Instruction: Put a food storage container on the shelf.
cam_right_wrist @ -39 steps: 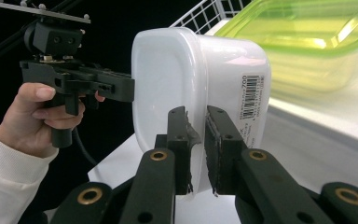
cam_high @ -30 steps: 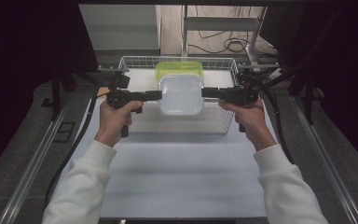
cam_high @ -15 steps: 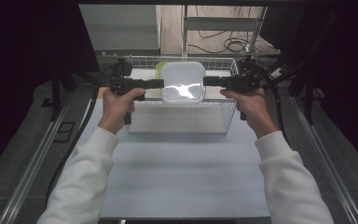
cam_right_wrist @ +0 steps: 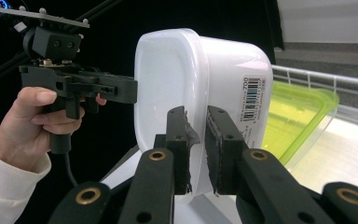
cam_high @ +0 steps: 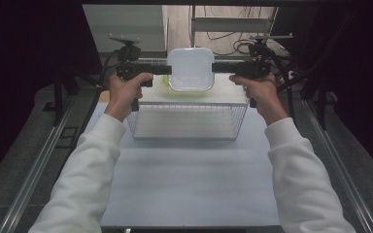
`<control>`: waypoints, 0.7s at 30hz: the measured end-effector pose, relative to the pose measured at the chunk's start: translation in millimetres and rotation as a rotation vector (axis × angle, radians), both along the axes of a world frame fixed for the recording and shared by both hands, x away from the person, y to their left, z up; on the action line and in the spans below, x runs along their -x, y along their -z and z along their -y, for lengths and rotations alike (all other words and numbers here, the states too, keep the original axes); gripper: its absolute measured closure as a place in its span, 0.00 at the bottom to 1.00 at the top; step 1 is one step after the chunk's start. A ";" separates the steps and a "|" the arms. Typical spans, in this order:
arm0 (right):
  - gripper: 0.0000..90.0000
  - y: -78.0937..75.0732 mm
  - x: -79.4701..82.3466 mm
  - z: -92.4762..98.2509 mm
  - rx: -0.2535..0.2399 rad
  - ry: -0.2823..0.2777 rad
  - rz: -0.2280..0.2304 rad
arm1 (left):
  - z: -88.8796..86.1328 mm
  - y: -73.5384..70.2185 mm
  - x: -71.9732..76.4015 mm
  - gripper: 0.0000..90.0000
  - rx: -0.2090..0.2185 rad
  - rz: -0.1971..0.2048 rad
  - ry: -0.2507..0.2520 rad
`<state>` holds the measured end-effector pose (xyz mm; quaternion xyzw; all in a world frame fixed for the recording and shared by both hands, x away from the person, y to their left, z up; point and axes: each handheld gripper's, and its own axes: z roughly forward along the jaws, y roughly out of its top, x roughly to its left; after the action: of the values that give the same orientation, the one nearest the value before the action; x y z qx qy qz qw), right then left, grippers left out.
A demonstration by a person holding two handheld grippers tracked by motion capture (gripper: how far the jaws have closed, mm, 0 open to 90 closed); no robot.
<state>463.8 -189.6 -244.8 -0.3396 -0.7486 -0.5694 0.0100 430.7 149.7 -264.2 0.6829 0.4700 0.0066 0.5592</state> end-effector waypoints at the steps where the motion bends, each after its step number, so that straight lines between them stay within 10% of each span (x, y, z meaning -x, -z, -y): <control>1: 0.88 -1.3 -1.4 0.0 -0.002 0.000 -0.001 | -0.4 -1.3 -1.9 0.85 0.006 -0.005 -0.002; 21: 0.88 -9.2 -32.4 -9.0 0.007 0.007 -0.033 | -5.1 -11.0 -27.8 0.86 -0.016 -0.047 -0.026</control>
<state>496.1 -180.6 -235.6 -0.3517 -0.7490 -0.5612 0.0190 458.4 154.8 -253.2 0.6811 0.4917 0.0018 0.5425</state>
